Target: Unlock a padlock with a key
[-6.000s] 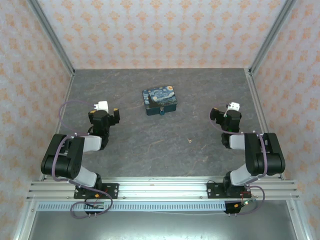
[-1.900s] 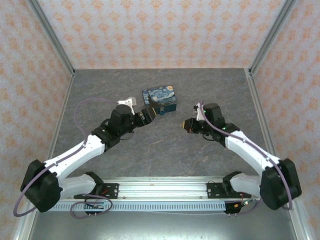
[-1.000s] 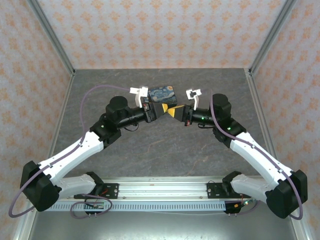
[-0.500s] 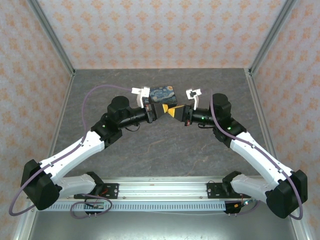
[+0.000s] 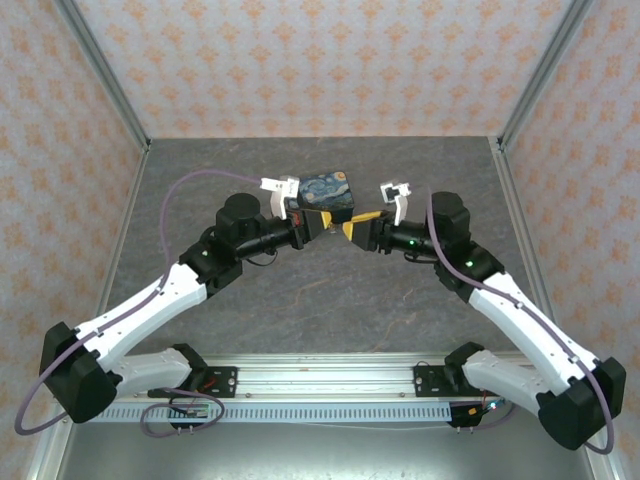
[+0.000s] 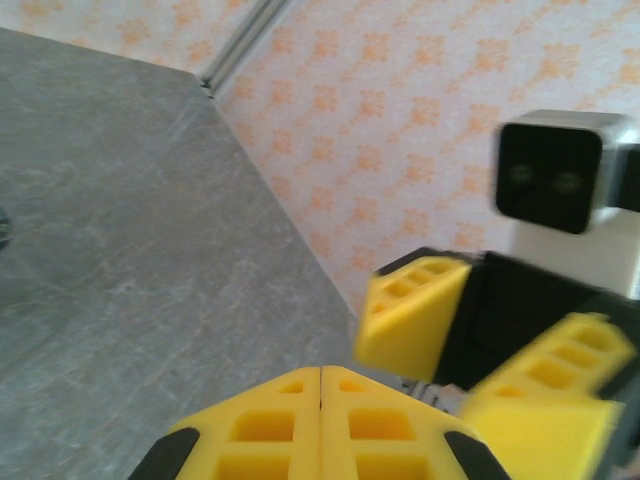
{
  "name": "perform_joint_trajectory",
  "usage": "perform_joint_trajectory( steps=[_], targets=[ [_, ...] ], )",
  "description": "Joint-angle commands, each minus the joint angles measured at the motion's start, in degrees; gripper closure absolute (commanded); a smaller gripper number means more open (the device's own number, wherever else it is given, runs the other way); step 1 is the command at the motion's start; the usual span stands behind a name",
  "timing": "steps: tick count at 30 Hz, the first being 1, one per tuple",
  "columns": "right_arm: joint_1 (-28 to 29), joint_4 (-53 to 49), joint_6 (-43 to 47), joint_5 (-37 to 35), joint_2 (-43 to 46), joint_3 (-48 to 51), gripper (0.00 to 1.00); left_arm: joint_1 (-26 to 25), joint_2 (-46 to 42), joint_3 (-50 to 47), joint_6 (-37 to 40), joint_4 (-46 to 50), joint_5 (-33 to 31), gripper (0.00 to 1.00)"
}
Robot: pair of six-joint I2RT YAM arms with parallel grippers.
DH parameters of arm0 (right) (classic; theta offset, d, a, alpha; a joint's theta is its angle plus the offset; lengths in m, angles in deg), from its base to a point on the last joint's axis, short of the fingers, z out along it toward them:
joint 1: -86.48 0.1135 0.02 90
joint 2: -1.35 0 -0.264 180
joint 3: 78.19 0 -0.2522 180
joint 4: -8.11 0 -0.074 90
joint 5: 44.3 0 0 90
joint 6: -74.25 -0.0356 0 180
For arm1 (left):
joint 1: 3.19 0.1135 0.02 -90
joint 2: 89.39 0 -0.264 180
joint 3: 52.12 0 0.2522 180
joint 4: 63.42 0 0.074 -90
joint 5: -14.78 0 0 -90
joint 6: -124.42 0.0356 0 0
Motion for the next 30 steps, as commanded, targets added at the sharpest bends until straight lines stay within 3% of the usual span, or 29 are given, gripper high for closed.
perform_joint_trajectory(
  steps=[1, 9, 22, 30],
  targets=[
    [0.2, -1.9, 3.1, -2.9, 2.1, -2.5, 0.48, -0.5, -1.7, 2.6, 4.3, 4.4, -2.6, 1.00],
    [0.2, 7.1, -4.0, 6.1, -4.2, -1.7, 0.46, -0.5, -1.2, 1.8, 2.0, -0.1, -1.2, 1.00],
    [2.5, 10.2, -5.8, 8.5, -7.9, -1.1, 0.51, -0.6, -1.3, 1.4, 0.5, -2.1, -1.1, 1.00],
    [2.9, 10.0, -5.5, 8.1, -9.1, -1.6, 0.59, -0.6, -1.3, 1.5, 0.3, -2.1, -1.2, 1.00]
  ],
)
